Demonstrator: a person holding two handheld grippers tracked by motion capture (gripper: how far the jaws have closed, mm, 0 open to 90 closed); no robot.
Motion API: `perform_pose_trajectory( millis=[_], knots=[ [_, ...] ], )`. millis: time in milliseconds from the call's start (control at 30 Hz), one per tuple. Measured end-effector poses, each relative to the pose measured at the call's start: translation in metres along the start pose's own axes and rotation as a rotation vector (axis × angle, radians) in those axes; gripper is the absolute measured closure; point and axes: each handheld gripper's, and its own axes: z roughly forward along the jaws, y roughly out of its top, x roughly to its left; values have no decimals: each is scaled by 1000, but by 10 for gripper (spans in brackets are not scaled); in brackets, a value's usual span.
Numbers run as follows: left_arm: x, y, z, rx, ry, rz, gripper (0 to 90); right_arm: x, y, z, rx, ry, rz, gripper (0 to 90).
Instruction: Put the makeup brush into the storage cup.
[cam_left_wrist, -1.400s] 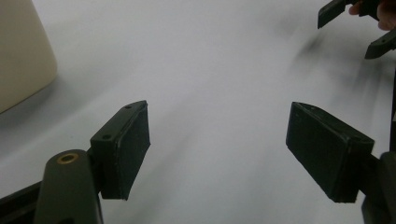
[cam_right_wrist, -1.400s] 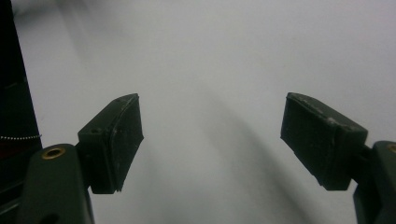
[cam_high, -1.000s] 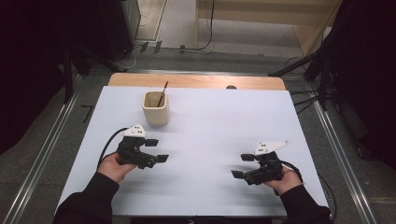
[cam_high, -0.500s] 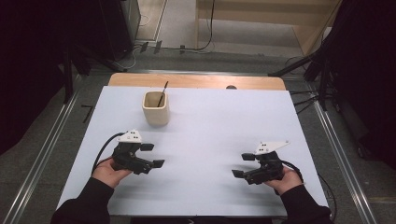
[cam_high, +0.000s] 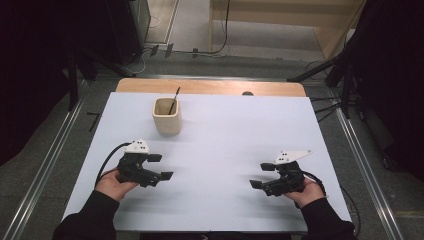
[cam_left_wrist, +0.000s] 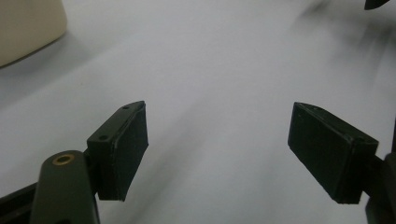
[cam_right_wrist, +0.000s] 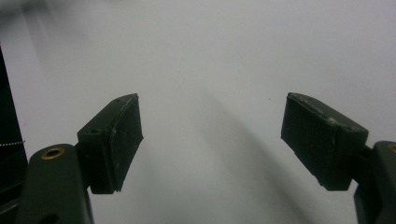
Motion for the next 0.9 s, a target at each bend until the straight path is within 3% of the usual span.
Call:
perform_pose_trajectory(
  millis=[200, 900],
  knots=[
    [1, 1, 2, -4, -29, -14, 210, 0, 0, 0, 1, -1, 3, 218],
    [1, -1, 4, 23, -18, -7, 210, -1, 1, 1, 2, -6, 8, 218]
  ],
)
